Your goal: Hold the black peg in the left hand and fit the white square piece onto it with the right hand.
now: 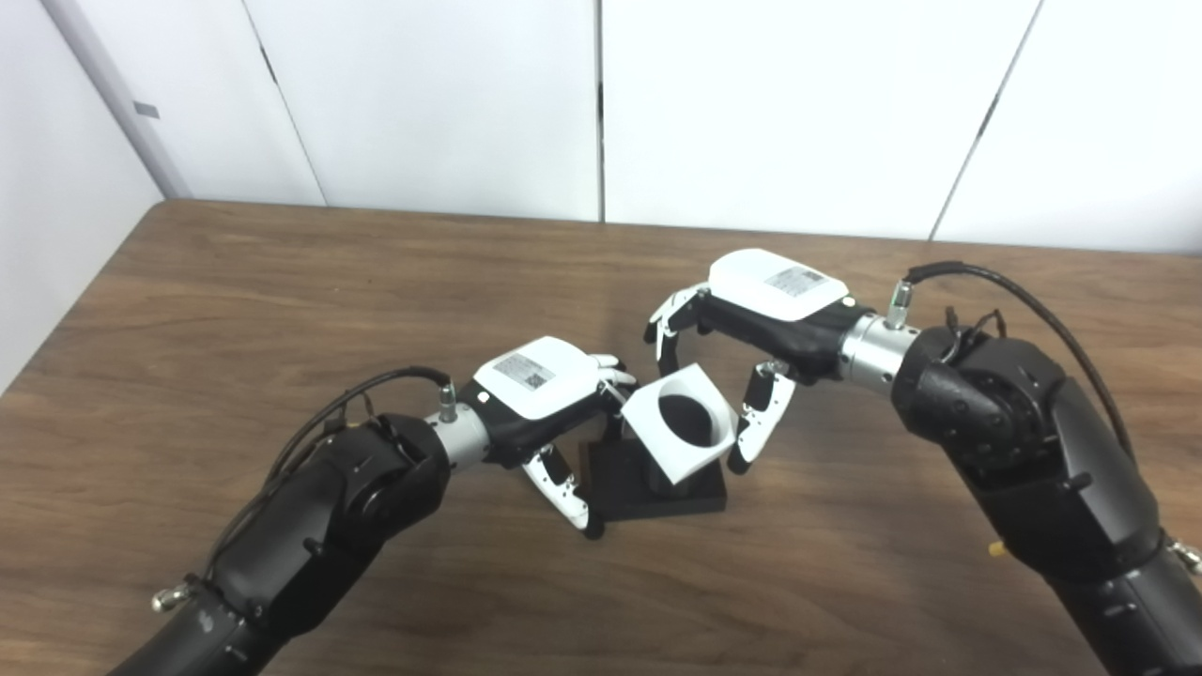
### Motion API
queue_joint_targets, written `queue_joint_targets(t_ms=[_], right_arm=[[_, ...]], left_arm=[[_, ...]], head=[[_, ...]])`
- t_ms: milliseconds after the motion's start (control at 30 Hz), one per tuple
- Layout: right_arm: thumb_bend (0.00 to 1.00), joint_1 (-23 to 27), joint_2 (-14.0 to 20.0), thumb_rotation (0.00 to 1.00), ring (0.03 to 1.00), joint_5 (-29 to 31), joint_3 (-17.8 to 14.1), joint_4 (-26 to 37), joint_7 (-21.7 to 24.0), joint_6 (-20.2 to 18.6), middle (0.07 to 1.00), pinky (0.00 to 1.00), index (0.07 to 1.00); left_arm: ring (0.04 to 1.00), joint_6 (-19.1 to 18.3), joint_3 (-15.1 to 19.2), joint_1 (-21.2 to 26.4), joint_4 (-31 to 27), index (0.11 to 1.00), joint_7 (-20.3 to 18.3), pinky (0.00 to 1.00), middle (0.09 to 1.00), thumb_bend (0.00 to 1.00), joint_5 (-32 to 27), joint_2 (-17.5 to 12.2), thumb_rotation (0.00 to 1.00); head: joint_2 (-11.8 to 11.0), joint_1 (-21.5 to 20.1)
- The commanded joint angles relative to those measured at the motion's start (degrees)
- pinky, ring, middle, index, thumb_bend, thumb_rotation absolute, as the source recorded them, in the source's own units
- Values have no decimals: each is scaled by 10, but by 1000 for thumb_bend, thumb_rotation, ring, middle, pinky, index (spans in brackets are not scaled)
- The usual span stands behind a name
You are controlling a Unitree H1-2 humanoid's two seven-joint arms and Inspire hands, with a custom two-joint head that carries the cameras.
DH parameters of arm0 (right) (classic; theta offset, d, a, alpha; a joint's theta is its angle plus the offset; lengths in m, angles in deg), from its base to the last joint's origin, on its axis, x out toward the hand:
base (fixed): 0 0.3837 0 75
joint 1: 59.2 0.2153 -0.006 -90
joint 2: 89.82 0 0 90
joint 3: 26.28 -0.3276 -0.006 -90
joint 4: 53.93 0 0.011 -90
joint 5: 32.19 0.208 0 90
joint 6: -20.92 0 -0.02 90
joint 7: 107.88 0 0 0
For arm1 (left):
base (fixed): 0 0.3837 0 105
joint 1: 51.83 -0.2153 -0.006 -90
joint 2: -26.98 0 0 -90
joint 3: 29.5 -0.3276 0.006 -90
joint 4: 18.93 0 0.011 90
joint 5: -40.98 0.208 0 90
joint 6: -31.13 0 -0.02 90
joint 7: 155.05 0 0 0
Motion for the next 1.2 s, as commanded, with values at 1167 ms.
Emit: queue_joint_targets(t_ms=[1167], right_arm=[[860, 39, 15, 284, 790, 12, 12, 4, 48, -12, 802, 618, 696]], left_arm=[[924, 4, -26, -4, 14, 490, -33, 828, 876, 519, 15, 8, 82]], head=[[5, 0]])
